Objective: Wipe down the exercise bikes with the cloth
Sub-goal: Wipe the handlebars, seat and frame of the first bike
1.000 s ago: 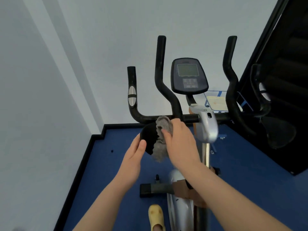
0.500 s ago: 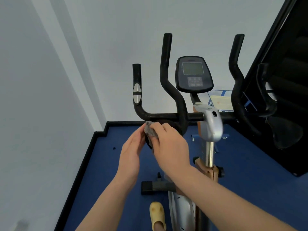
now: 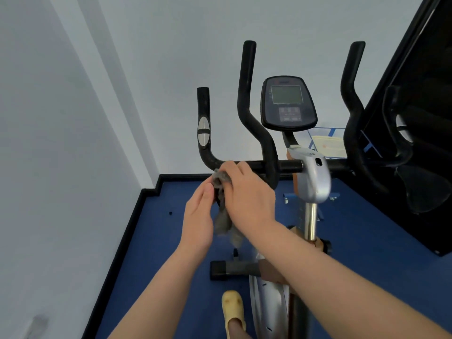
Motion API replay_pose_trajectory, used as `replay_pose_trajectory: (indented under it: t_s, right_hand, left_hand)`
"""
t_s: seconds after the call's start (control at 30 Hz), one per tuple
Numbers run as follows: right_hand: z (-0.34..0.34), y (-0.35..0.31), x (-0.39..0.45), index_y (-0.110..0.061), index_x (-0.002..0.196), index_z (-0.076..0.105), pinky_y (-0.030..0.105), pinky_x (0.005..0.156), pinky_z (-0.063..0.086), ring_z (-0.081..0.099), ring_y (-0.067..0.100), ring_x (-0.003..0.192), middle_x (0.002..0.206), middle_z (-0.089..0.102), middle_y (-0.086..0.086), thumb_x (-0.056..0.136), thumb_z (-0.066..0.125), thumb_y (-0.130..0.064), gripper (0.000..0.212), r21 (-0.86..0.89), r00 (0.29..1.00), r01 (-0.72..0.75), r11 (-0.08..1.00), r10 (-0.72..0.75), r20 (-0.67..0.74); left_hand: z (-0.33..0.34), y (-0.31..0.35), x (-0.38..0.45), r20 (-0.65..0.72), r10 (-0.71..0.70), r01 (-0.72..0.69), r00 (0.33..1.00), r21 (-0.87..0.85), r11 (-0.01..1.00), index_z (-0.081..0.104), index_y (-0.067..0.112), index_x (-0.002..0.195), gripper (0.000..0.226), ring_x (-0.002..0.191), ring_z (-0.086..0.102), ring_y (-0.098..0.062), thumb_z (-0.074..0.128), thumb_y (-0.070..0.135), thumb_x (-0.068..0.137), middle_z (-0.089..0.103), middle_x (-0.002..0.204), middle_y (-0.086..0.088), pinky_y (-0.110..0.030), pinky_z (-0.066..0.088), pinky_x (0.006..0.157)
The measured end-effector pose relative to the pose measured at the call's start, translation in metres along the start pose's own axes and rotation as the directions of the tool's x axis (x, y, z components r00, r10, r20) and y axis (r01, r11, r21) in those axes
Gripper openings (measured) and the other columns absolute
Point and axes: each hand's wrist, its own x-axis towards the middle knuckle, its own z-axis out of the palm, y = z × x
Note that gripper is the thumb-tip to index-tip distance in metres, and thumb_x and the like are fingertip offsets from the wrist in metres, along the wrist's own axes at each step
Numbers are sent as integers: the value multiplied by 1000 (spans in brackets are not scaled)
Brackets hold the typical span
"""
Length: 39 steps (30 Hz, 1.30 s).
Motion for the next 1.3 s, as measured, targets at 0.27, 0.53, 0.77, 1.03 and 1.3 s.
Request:
replay_pose_trajectory:
  t_s: [0.27, 0.53, 0.77, 1.03, 1.3]
  right_hand:
    - [-15, 3, 8, -30, 107, 55, 36, 61, 49, 57, 16, 75, 102, 48, -10, 96, 51, -25, 12, 180, 998, -64, 982, 58, 36]
    - [6, 26, -26, -21, 128, 61, 38, 100, 33, 51, 21, 113, 130, 57, 0, 95, 48, -35, 38, -257, 980, 169, 952, -190, -59]
    - [0, 26, 20, -20, 122, 61, 38, 110, 28, 53, 24, 109, 115, 61, 0, 96, 48, -34, 32, -293, 996, 83, 953, -84, 8]
    - [-5, 33, 21, -22, 126, 55, 34, 90, 37, 51, 23, 109, 118, 56, 0, 99, 43, -42, 36, -368, 986, 160, 916, -129, 107]
    - [-15, 43, -9, -16, 131, 49, 32, 84, 35, 46, 22, 105, 117, 54, 4, 90, 58, -48, 52, -91, 991, -133, 987, 130, -43]
  left_hand:
    - [-3, 2, 2, 0, -6, 6, 1000, 17, 1000, 64, 23, 122, 35, 110, 64, -3, 33, 17, 107, 72, 114, 10, -13, 49, 87]
    - [-7, -2, 2, 41, 17, -19, 999, 34, 999, 59, 20, 133, 37, 120, 58, -1, 32, 19, 107, 67, 126, 14, -14, 46, 96]
    - [-5, -2, 1, 42, 14, -15, 999, 32, 999, 57, 16, 135, 38, 120, 58, -1, 32, 19, 108, 65, 128, 8, -12, 45, 94]
    - [-2, 2, 11, 8, 34, -35, 999, 170, 985, 62, 17, 129, 33, 120, 57, -5, 39, 21, 106, 65, 126, 7, -25, 44, 104]
    - [14, 3, 40, 64, 26, -50, 998, 406, 912, 65, 21, 121, 28, 108, 54, 6, 43, 26, 104, 62, 118, 11, -7, 39, 87]
